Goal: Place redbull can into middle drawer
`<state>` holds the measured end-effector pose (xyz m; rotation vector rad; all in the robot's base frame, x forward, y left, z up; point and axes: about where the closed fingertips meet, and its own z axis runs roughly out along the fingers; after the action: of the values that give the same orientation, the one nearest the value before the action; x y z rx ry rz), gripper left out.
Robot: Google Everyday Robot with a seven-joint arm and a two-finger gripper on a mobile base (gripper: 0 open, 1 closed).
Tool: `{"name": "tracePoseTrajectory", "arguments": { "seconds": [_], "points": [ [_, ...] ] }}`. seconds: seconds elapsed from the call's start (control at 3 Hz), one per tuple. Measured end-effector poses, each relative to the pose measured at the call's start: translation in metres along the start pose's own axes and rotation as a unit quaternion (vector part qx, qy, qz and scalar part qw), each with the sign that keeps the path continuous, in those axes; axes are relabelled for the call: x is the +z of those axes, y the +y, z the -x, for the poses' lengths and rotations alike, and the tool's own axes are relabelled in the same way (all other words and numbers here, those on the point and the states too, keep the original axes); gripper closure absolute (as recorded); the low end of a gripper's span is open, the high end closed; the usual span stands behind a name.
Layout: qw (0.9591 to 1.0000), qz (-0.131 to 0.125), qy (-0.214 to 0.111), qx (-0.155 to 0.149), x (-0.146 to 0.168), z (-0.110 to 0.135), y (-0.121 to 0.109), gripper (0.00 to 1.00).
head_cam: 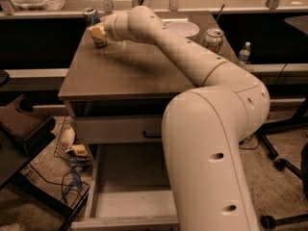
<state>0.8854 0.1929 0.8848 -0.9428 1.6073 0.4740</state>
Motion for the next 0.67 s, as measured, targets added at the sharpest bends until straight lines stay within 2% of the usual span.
{"name": "tracePoseTrajectory", "arguments": {
  "seconds": [0.33,0.67],
  "points": [
    [1.0000,0.002,0.000,0.000,0.0022,-0.0008,0.0024,0.13],
    [1.0000,0.004,0.001,0.001,0.0044,-0.0016,0.0048,0.00]
  ]
}}
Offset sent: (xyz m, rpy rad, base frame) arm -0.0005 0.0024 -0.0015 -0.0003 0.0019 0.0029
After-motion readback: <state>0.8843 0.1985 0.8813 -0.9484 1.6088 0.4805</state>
